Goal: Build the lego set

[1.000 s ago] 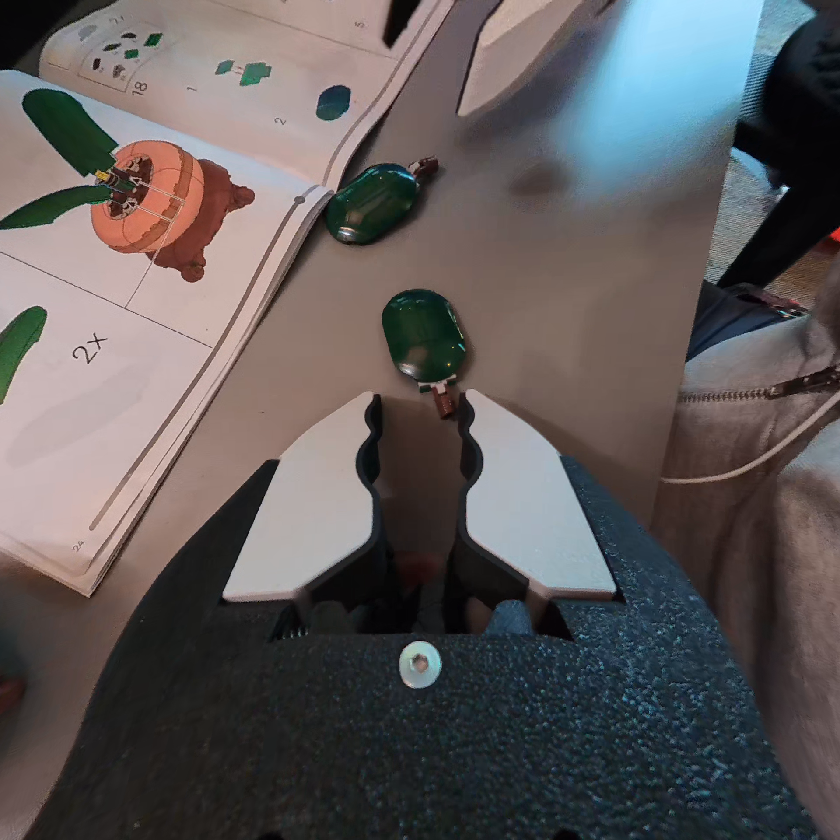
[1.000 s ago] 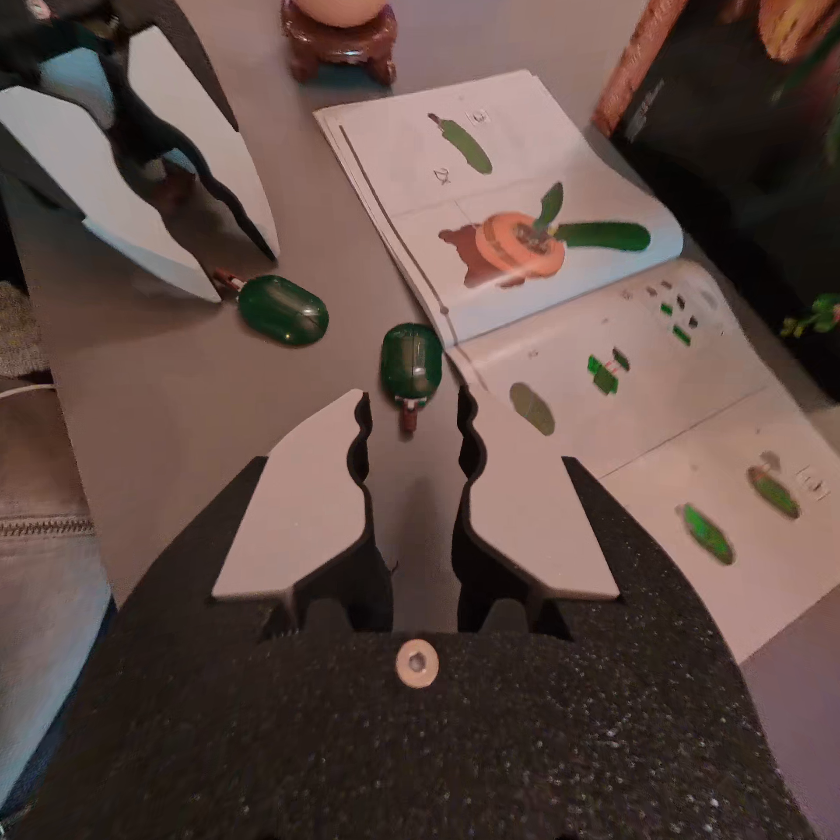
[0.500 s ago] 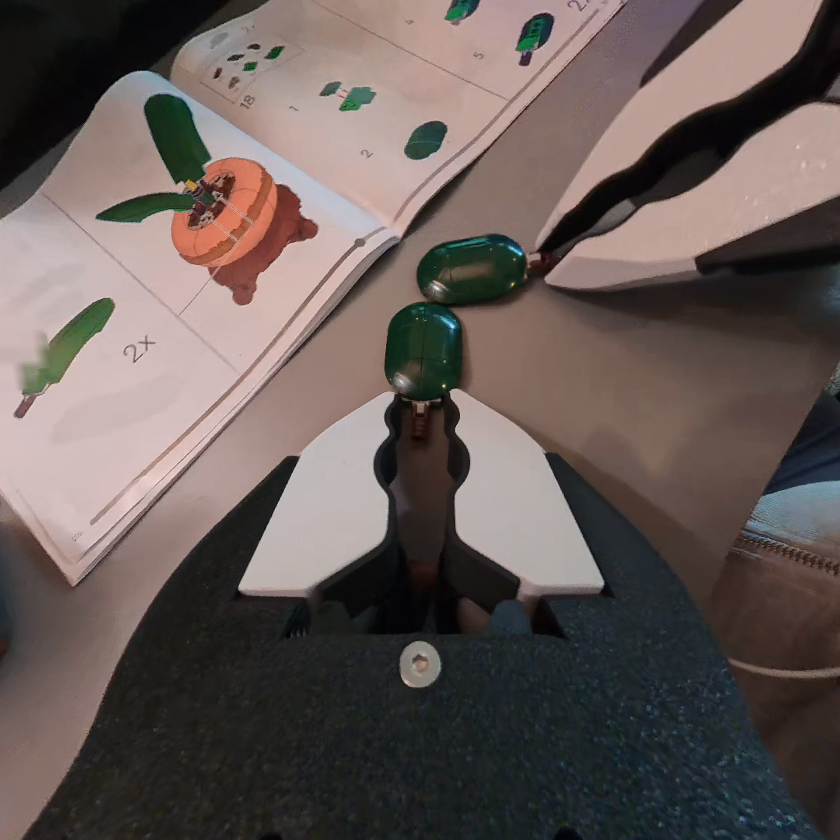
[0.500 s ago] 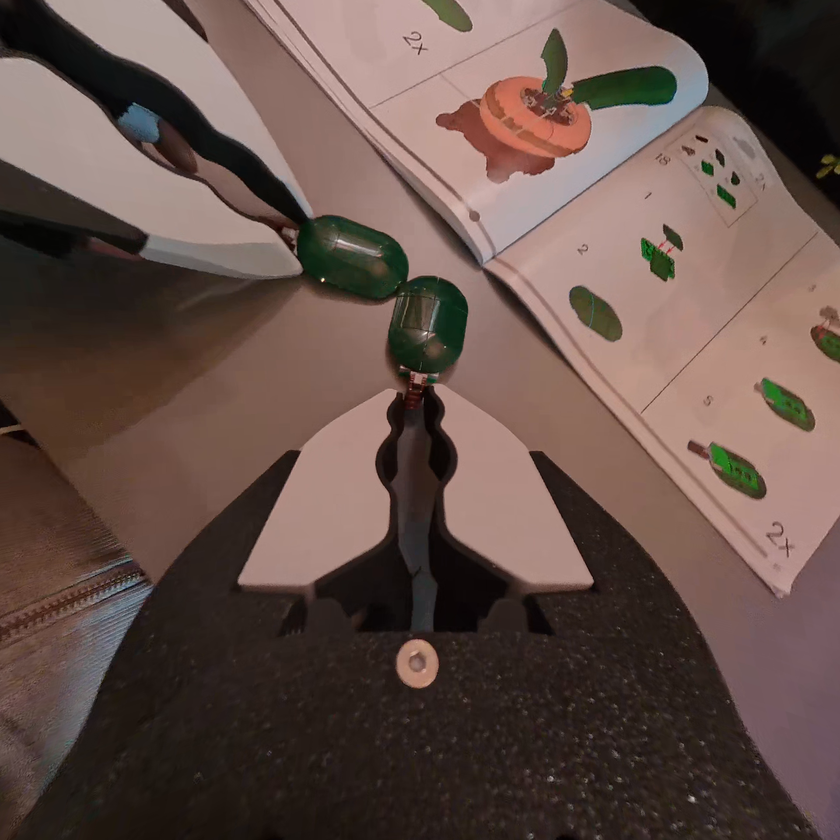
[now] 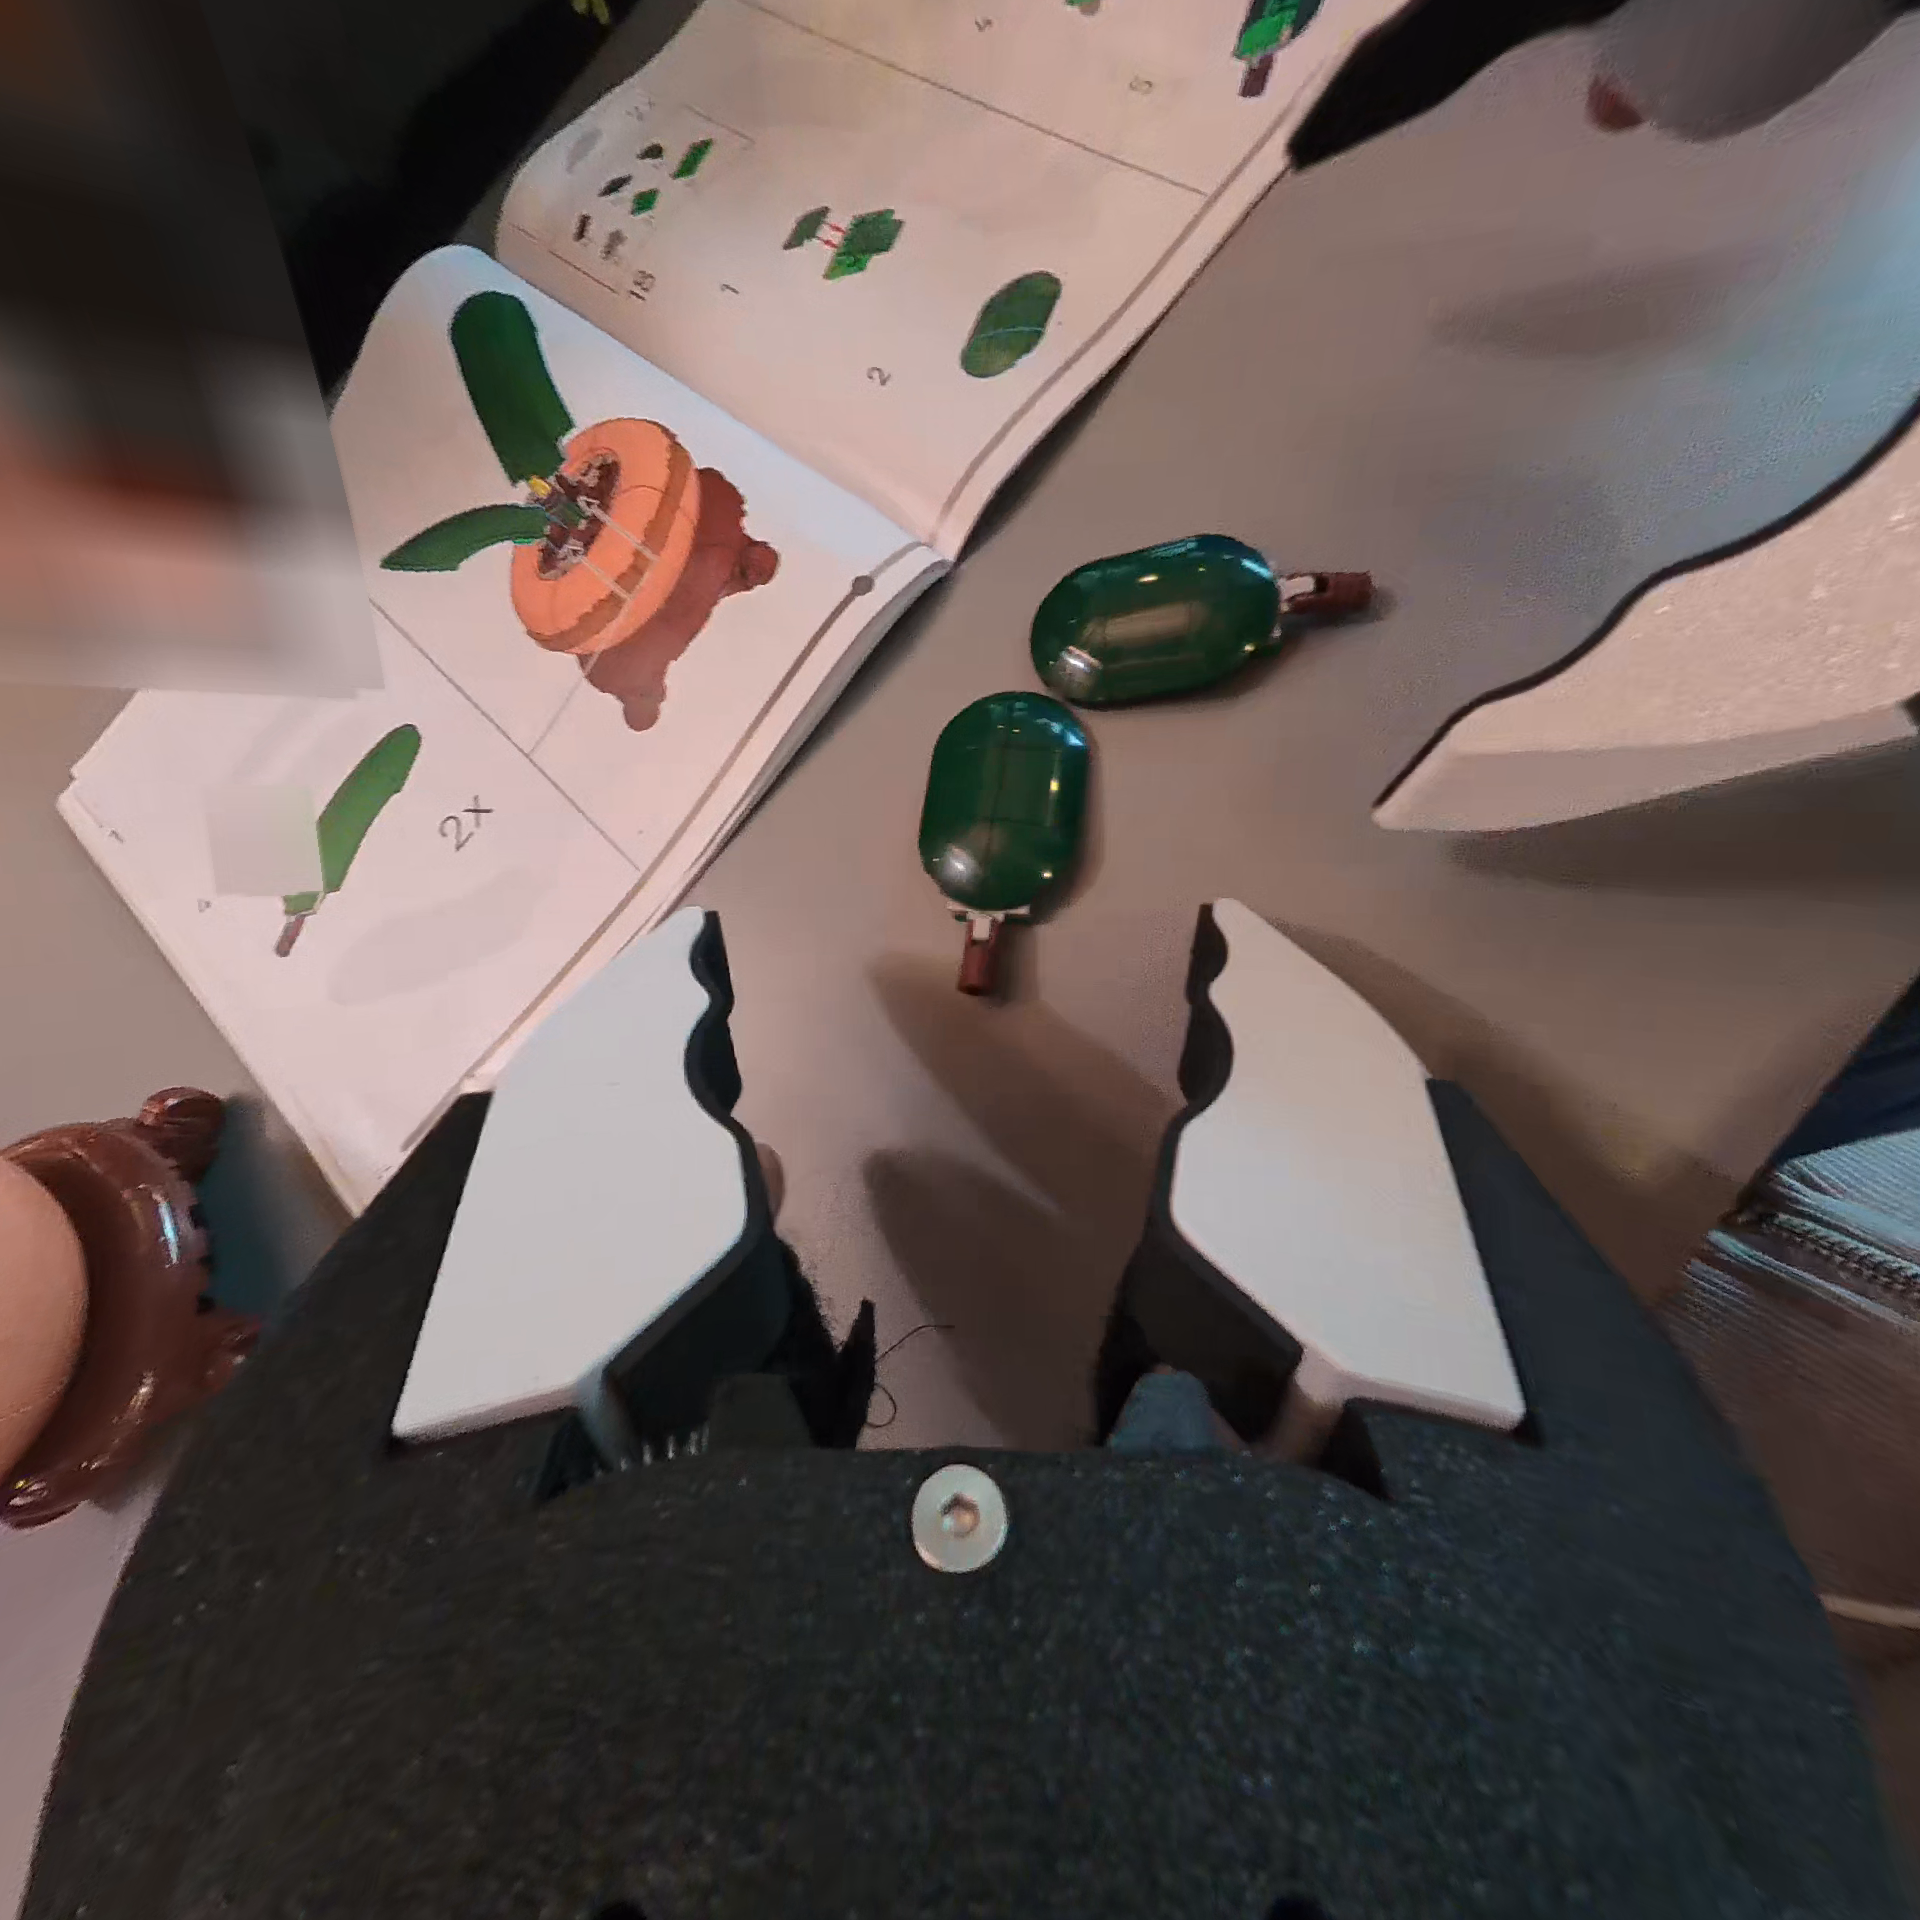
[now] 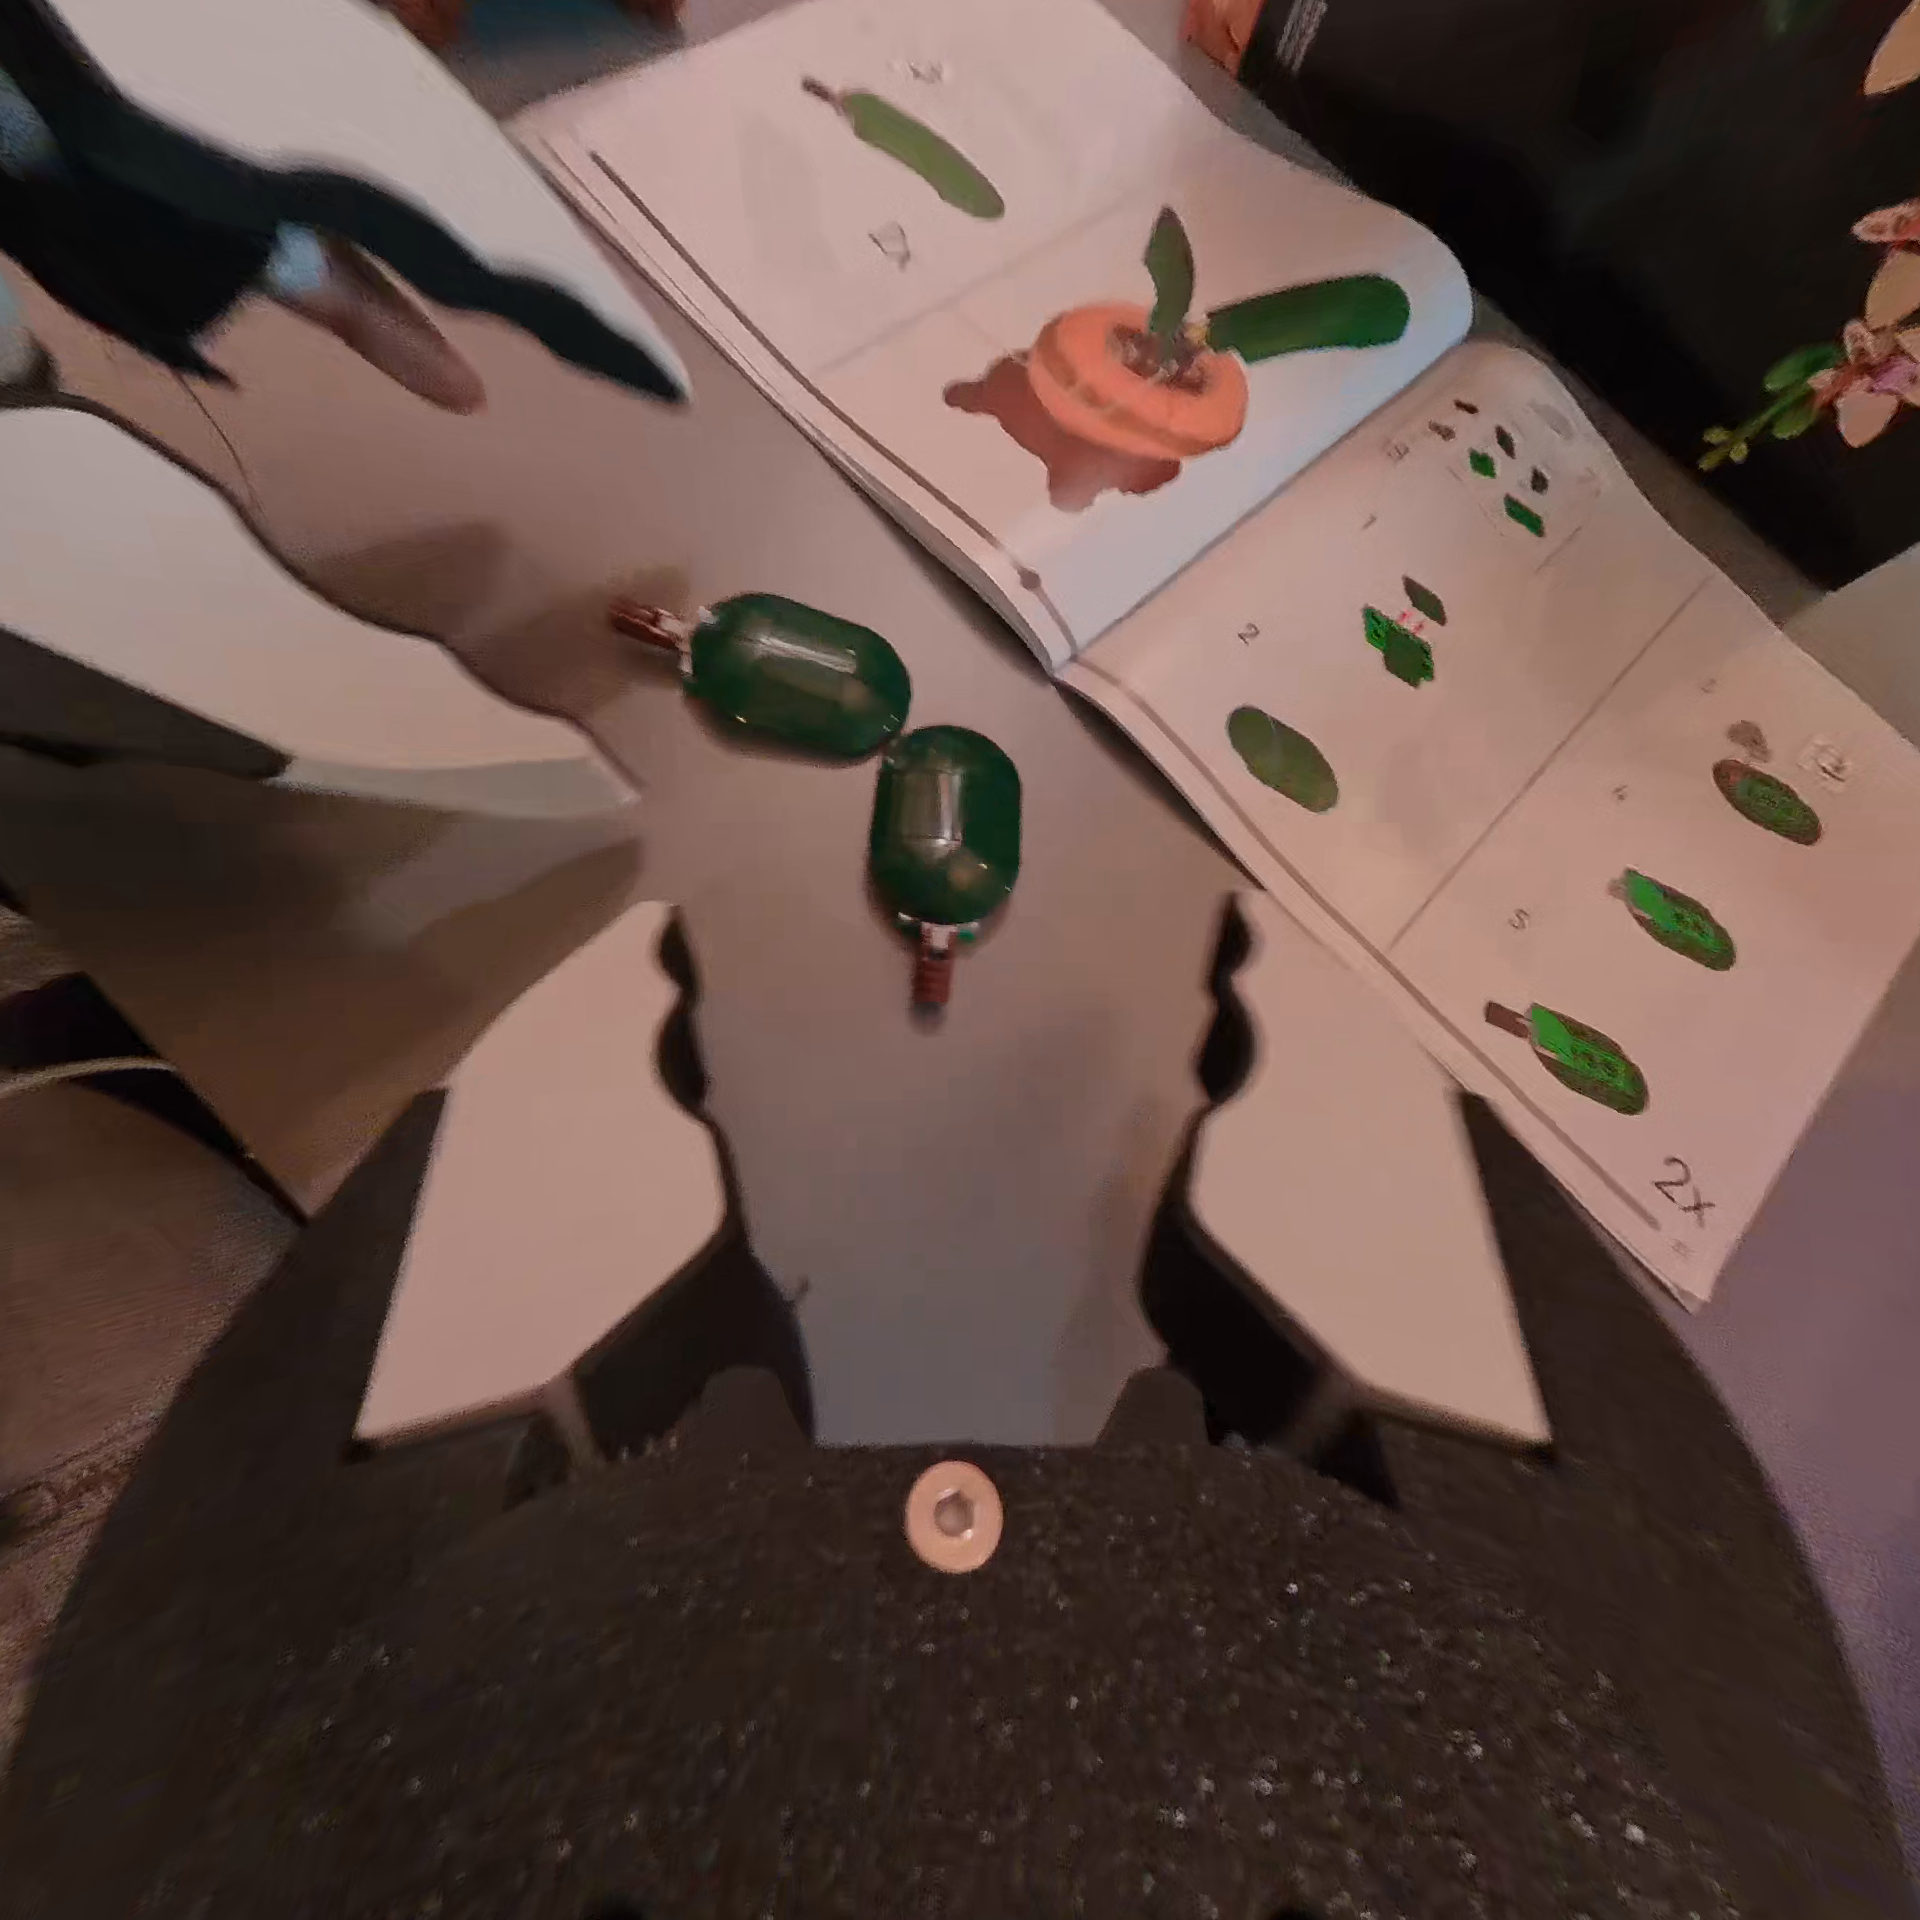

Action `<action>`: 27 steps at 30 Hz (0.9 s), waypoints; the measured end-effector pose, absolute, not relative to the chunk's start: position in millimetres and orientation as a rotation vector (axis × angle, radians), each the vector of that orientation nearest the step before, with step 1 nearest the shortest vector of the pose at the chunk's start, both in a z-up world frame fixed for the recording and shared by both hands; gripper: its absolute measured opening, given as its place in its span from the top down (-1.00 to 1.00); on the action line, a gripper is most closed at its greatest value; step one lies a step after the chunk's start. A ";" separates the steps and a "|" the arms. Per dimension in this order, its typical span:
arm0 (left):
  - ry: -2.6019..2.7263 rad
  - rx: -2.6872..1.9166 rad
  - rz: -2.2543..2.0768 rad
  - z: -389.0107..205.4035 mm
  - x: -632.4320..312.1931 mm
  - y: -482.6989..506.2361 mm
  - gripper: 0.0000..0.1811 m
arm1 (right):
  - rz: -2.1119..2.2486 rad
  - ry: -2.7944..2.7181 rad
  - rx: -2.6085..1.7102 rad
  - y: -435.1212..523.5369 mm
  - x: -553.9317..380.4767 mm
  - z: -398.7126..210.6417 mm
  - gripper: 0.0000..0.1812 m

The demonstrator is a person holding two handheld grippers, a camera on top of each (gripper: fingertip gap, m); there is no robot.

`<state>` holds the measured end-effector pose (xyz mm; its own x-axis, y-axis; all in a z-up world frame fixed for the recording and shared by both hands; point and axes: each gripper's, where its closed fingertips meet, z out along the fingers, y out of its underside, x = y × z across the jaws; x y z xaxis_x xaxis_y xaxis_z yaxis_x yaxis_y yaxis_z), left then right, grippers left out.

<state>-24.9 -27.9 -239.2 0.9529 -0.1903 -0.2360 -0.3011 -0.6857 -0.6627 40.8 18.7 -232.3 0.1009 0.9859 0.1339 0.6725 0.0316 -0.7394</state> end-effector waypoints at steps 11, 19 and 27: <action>0.429 -2.245 0.221 -215.9 -14.2 -42.9 0.98 | 0.589 -1.697 -1.516 -9.9 54.0 -202.4 1.00; 0.440 -2.205 0.235 -204.2 -13.0 -45.9 1.00 | 0.623 -1.658 -1.546 -10.4 54.7 -195.8 1.00; 0.255 -2.052 0.261 -179.2 -40.3 -35.2 -0.09 | 0.468 -1.375 -1.610 71.0 83.2 -181.8 0.11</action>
